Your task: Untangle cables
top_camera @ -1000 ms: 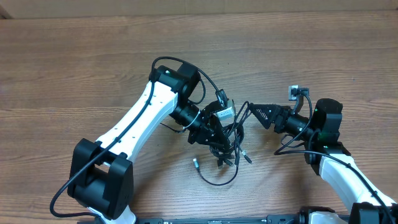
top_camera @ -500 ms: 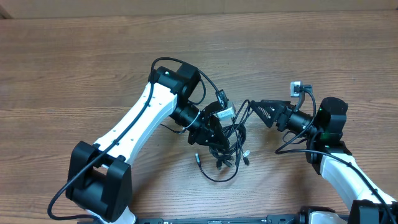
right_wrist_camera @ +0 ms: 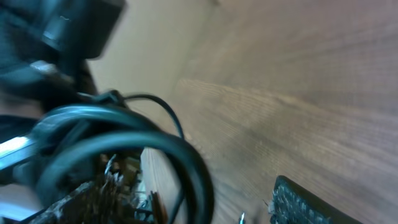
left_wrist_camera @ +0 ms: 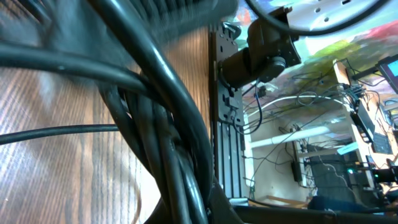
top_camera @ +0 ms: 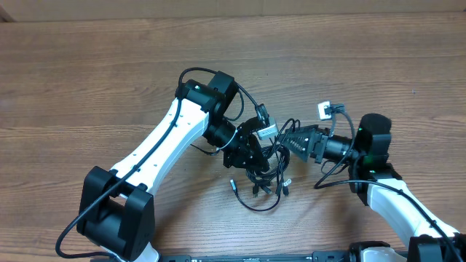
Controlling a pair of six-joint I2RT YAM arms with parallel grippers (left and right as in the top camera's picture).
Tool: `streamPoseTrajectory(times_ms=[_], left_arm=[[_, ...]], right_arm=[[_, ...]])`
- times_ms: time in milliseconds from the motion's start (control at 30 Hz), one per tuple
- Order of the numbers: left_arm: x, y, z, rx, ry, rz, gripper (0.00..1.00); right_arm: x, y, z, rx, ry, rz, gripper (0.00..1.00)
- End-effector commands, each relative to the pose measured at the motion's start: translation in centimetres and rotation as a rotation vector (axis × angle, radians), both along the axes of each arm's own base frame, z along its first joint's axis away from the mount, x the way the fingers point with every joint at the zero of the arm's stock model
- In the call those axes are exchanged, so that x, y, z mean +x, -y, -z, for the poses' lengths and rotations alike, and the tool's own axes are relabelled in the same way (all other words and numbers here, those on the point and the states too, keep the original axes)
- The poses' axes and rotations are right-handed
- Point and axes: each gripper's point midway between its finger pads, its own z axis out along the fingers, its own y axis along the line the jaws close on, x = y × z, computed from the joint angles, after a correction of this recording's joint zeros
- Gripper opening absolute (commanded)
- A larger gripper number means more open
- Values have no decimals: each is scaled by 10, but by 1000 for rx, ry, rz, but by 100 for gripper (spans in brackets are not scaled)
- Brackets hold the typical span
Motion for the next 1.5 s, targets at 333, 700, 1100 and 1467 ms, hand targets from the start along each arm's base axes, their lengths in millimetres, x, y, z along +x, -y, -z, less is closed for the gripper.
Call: streamPoseTrajectory(times_ms=[333, 700, 1100, 1467], left_arm=[[-42, 4, -56, -337, -2, 144, 4], [-69, -15, -74, -366, 79, 233, 4], [-63, -33, -80, -334, 169, 210, 4], [-26, -41, -63, -307, 328, 179, 4]], right_arm=[[12, -22, 58, -309, -3, 158, 73], [56, 96, 116, -564, -192, 613, 71], [81, 244, 87, -496, -253, 1011, 73], [80, 216, 67, -302, -216, 823, 91]])
